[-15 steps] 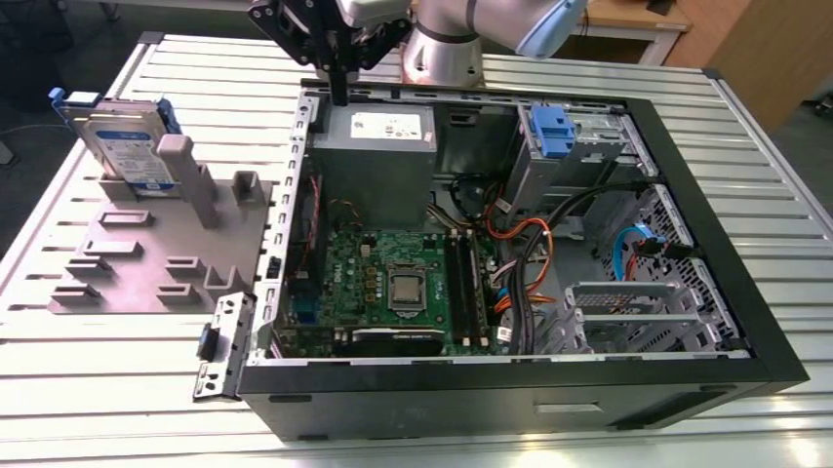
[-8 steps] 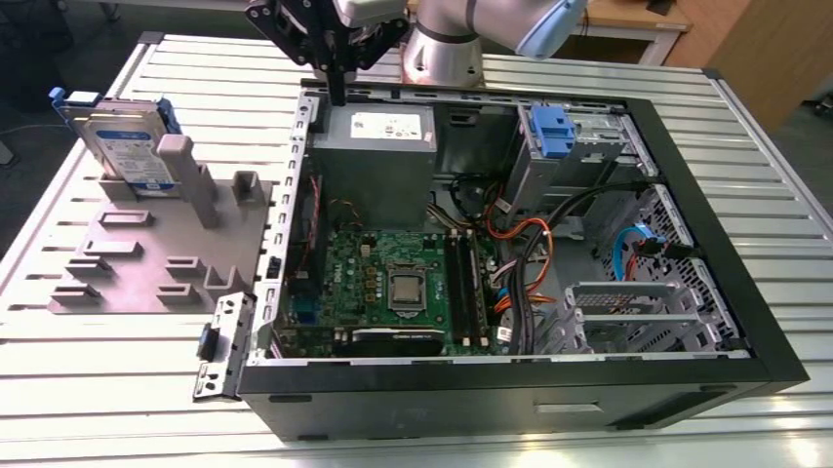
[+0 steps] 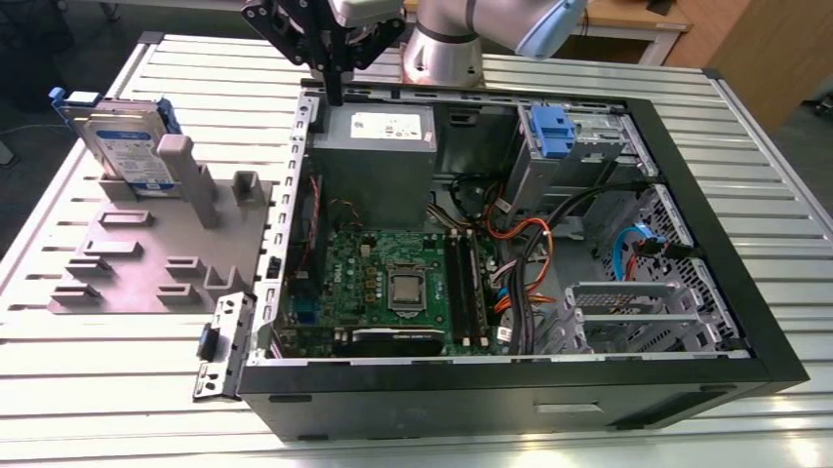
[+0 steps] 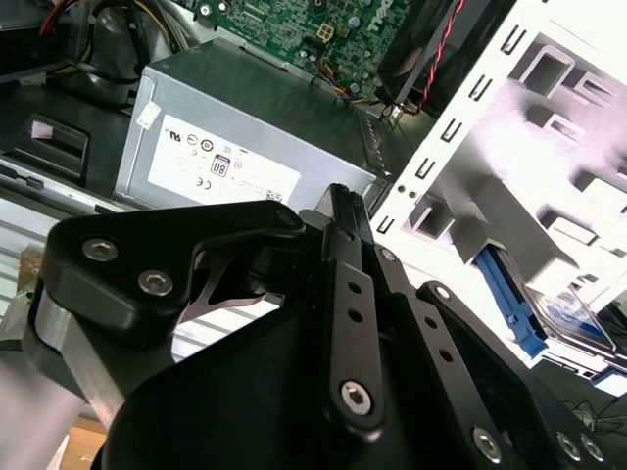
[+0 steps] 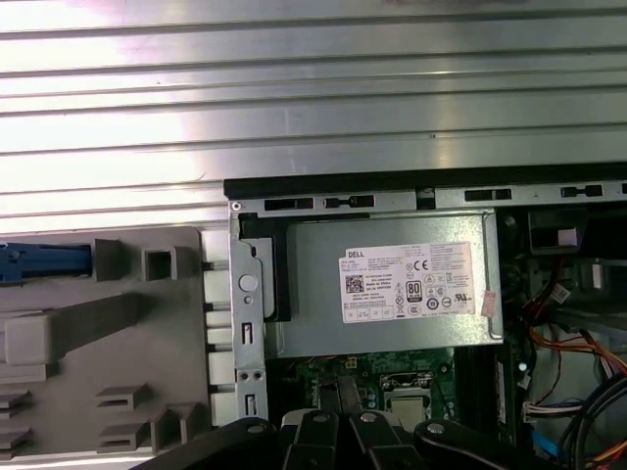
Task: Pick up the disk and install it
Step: 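Reach for the disk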
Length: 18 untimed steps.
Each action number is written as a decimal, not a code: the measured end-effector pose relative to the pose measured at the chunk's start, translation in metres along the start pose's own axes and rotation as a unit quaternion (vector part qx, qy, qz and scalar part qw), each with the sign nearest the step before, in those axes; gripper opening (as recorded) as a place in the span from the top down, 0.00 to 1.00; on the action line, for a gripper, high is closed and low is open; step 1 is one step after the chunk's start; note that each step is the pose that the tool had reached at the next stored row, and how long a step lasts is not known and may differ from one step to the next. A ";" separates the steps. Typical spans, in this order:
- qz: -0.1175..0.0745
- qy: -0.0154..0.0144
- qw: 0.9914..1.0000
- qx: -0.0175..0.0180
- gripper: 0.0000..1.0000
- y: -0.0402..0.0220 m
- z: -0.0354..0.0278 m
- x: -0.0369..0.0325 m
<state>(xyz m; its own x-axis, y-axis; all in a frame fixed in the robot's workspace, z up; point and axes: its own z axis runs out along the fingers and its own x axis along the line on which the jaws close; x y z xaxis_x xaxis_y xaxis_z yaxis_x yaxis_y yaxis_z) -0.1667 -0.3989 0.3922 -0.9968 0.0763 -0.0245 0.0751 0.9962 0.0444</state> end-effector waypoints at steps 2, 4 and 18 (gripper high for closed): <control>0.000 0.000 1.000 0.000 0.89 0.0000 0.0000 0.0005; 0.000 0.000 1.000 0.000 0.89 -0.0001 0.0000 0.0011; 0.000 0.000 1.000 0.000 0.89 -0.0003 0.0001 0.0044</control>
<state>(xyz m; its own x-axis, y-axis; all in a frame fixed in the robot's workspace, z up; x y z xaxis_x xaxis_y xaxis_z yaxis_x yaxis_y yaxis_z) -0.1712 -0.3989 0.3920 -0.9968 0.0763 -0.0245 0.0751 0.9962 0.0444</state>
